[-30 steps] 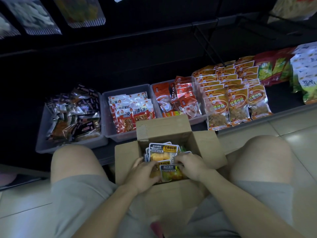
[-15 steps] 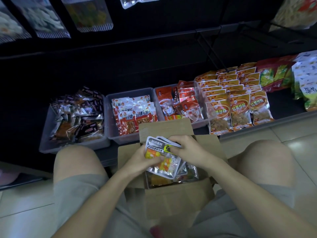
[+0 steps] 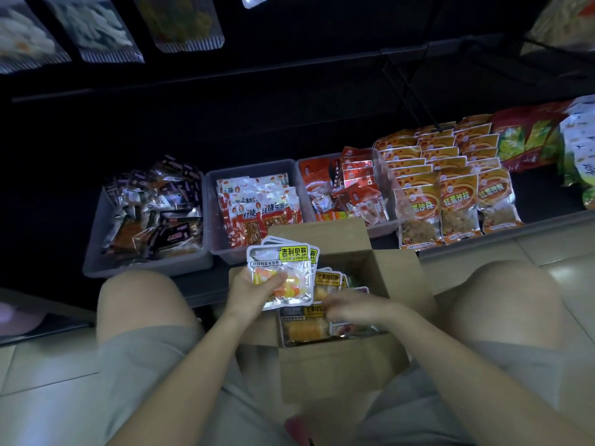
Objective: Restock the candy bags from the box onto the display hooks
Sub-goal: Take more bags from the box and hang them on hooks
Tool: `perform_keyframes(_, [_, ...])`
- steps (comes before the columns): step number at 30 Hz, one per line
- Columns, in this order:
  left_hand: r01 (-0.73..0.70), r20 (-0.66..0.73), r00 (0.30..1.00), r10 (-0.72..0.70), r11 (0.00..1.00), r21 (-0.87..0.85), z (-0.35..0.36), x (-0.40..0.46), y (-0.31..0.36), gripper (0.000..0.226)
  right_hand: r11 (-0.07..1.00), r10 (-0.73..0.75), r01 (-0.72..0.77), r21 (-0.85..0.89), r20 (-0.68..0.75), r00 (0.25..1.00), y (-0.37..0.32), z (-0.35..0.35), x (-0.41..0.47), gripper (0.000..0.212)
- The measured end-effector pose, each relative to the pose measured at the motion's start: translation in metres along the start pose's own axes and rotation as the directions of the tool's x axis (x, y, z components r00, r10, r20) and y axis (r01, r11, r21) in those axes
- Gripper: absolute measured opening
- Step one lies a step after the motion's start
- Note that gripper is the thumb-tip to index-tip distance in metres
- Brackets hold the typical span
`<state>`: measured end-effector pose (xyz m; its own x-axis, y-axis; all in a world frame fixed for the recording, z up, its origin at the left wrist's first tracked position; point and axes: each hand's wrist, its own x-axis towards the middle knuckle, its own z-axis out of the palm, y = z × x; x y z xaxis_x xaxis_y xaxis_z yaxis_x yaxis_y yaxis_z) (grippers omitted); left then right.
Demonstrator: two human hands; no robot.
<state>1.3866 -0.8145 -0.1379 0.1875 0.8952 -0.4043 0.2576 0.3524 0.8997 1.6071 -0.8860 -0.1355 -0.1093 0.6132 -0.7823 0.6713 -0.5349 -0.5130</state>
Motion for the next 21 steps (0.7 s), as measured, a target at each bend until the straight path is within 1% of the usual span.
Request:
perform_keyframes(2, [-0.008, -0.014, 1.0, 0.008, 1.0, 0.007, -0.001, 0.0, -0.002, 0.026, 0.972, 0.028, 0.013, -0.235, 0.169, 0.985, 0.003, 0.018, 0.001, 0.044])
perform_keyframes(3, [-0.006, -0.023, 1.0, 0.006, 1.0, 0.008, 0.0, -0.001, -0.002, 0.026, 0.955, 0.049, 0.015, -0.297, 0.207, 0.977, 0.007, 0.024, 0.003, 0.049])
perform_keyframes(5, [-0.003, -0.036, 0.999, 0.003, 1.0, 0.009, -0.001, -0.002, -0.004, 0.023, 0.953, 0.048, 0.014, -0.302, 0.198, 0.979, 0.017, 0.032, 0.007, 0.06])
perform_keyframes(6, [-0.001, -0.036, 0.999, 0.001, 1.0, 0.007, -0.001, -0.002, -0.005, 0.022, 0.963, 0.027, 0.021, -0.27, 0.174, 0.984, 0.021, 0.032, 0.008, 0.061])
perform_keyframes(7, [0.003, -0.032, 0.999, -0.003, 1.0, 0.006, -0.001, -0.003, -0.005, 0.022, 0.973, 0.003, 0.029, -0.229, 0.137, 0.991, 0.024, 0.032, 0.008, 0.057])
perform_keyframes(10, [0.016, -0.012, 1.0, -0.016, 1.0, -0.012, -0.003, -0.003, -0.008, 0.025, 0.995, -0.08, 0.084, -0.061, 0.055, 0.995, 0.03, 0.028, 0.012, 0.037])
perform_keyframes(11, [0.02, -0.011, 1.0, -0.02, 1.0, -0.016, -0.003, -0.003, -0.008, 0.027, 0.993, -0.112, 0.113, -0.029, 0.026, 0.993, 0.03, 0.027, 0.011, 0.031])
perform_keyframes(13, [0.024, 0.002, 1.0, -0.024, 1.0, -0.018, -0.002, -0.004, -0.007, 0.026, 0.987, -0.161, 0.161, -0.002, -0.077, 0.984, 0.031, 0.025, 0.009, 0.017])
perform_keyframes(15, [0.033, 0.015, 0.999, -0.033, 0.999, -0.017, 0.0, -0.005, -0.009, 0.024, 0.979, -0.168, 0.185, 0.083, -0.183, 0.969, 0.031, 0.021, 0.006, 0.025])
perform_keyframes(16, [0.036, 0.022, 0.999, -0.035, 0.999, -0.016, 0.0, -0.005, -0.01, 0.023, 0.966, -0.147, 0.189, 0.176, -0.227, 0.963, 0.03, 0.018, 0.004, 0.025])
perform_keyframes(19, [0.035, 0.011, 0.999, -0.035, 0.999, -0.021, 0.0, -0.007, -0.006, 0.023, 0.902, -0.107, 0.236, 0.361, -0.343, 0.933, 0.027, 0.006, 0.0, 0.011])
perform_keyframes(21, [0.018, -0.019, 1.0, -0.019, 0.999, -0.043, 0.001, -0.007, -0.003, 0.023, 0.858, -0.093, 0.266, 0.44, -0.377, 0.922, 0.026, 0.001, -0.001, 0.016])
